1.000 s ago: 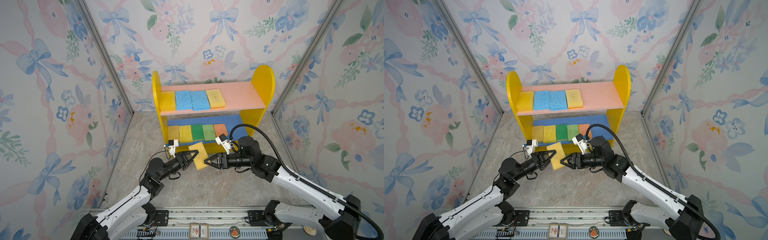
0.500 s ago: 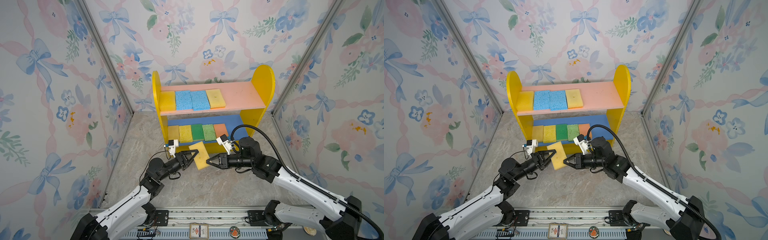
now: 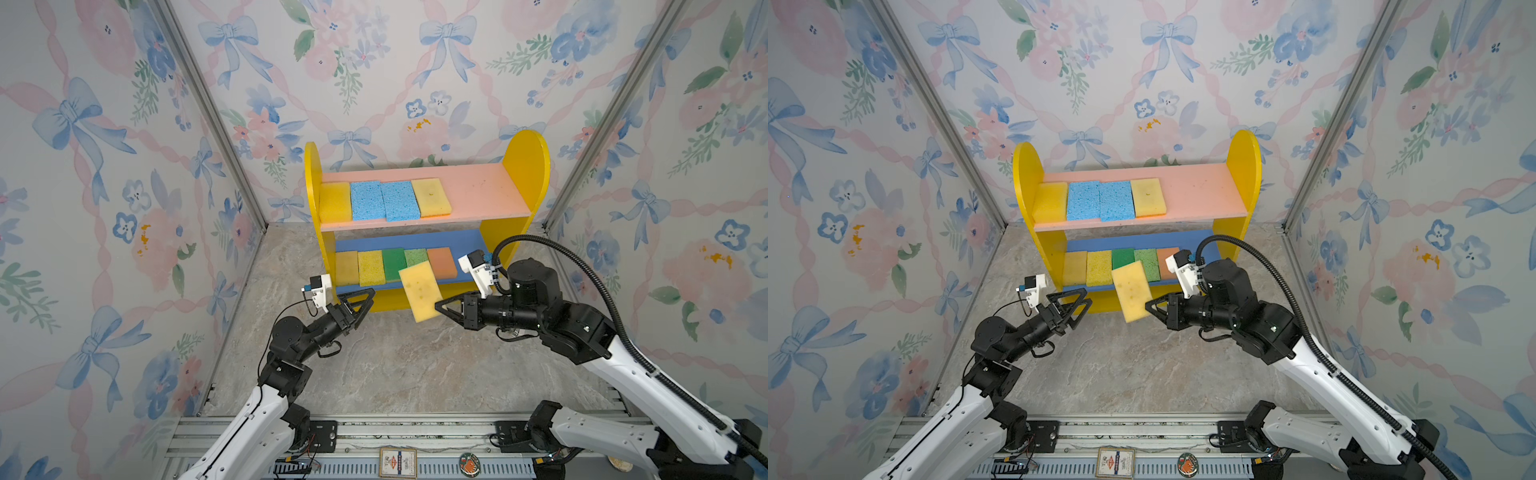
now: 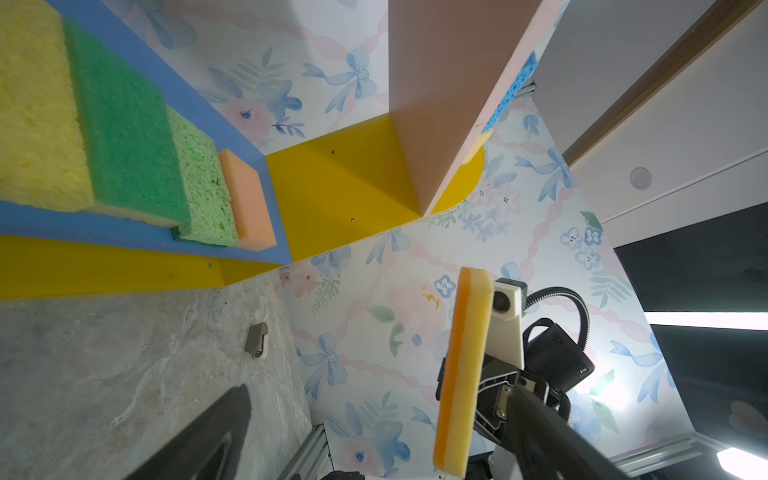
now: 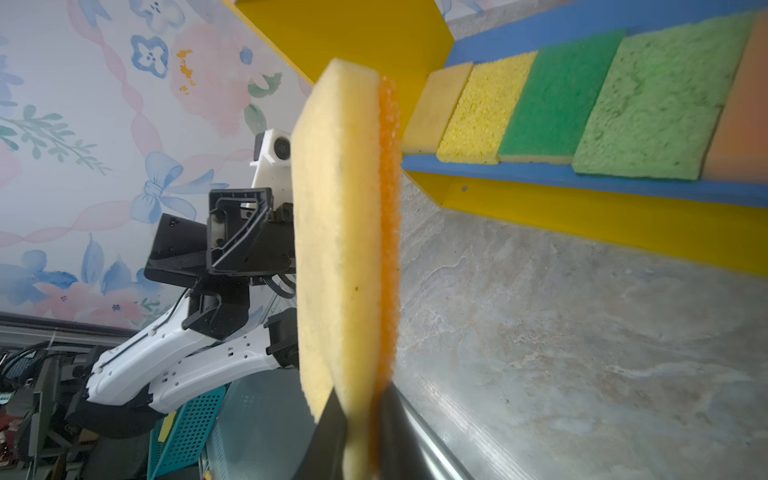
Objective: Place and organize the cleaning sponges onto the shelf
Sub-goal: 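Raise the sponge with the right gripper up to the pink top shelf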
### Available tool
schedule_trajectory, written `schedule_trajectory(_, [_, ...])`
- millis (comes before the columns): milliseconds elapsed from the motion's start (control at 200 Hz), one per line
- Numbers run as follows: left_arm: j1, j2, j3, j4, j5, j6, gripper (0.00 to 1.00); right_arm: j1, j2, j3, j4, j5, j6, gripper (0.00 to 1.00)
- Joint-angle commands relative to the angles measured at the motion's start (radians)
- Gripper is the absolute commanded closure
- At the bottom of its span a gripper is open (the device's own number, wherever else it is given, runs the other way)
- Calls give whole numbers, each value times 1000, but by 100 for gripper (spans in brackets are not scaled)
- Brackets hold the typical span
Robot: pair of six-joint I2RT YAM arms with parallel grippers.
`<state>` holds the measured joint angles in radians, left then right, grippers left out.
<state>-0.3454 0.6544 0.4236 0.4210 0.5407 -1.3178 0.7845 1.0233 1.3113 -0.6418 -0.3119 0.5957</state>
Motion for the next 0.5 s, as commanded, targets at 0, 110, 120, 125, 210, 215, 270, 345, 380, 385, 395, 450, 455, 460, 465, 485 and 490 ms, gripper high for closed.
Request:
schedule_trajectory(0, [50, -17, 140, -413, 8, 334, 2, -6, -14, 158, -208, 128, -117, 85])
schedule_trajectory(110, [94, 6, 238, -584, -32, 516, 2, -13, 14, 316, -292, 238, -147, 85])
schedule_trajectory(120, [97, 9, 247, -596, -38, 528, 2, -15, 18, 334, -302, 251, -151, 85])
schedule_trajectory(125, [98, 10, 249, -600, -41, 535, 2, -16, 21, 343, -305, 256, -152, 85])
schedule_trajectory(210, [122, 19, 315, -673, -103, 636, 2, -47, 89, 491, -390, 326, -194, 84])
schedule_trajectory(215, [123, 20, 318, -676, -107, 643, 2, -50, 94, 499, -395, 329, -197, 84])
schedule_trajectory(270, [129, 21, 344, -724, -175, 714, 2, -82, 148, 601, -442, 351, -223, 84])
schedule_trajectory(345, [130, 13, 360, -785, -296, 809, 2, -138, 239, 745, -503, 337, -261, 83])
schedule_trajectory(380, [134, 6, 359, -799, -342, 836, 2, -165, 286, 822, -535, 327, -276, 83])
schedule_trajectory(385, [134, 6, 359, -801, -346, 839, 2, -169, 295, 834, -539, 326, -277, 83])
schedule_trajectory(395, [134, 3, 358, -803, -356, 845, 2, -175, 309, 852, -548, 324, -282, 83])
schedule_trajectory(450, [134, -12, 346, -804, -393, 870, 2, -210, 387, 965, -586, 306, -309, 81])
schedule_trajectory(455, [135, -13, 345, -803, -397, 872, 2, -213, 394, 973, -590, 303, -311, 81])
schedule_trajectory(460, [135, -15, 343, -803, -401, 874, 2, -216, 400, 986, -594, 300, -313, 81])
schedule_trajectory(465, [135, -17, 342, -803, -403, 875, 2, -220, 409, 995, -597, 297, -315, 81])
schedule_trajectory(485, [136, -23, 336, -804, -416, 882, 2, -233, 437, 1031, -610, 288, -322, 81])
schedule_trajectory(490, [136, -24, 334, -804, -419, 884, 2, -236, 443, 1040, -614, 286, -324, 81])
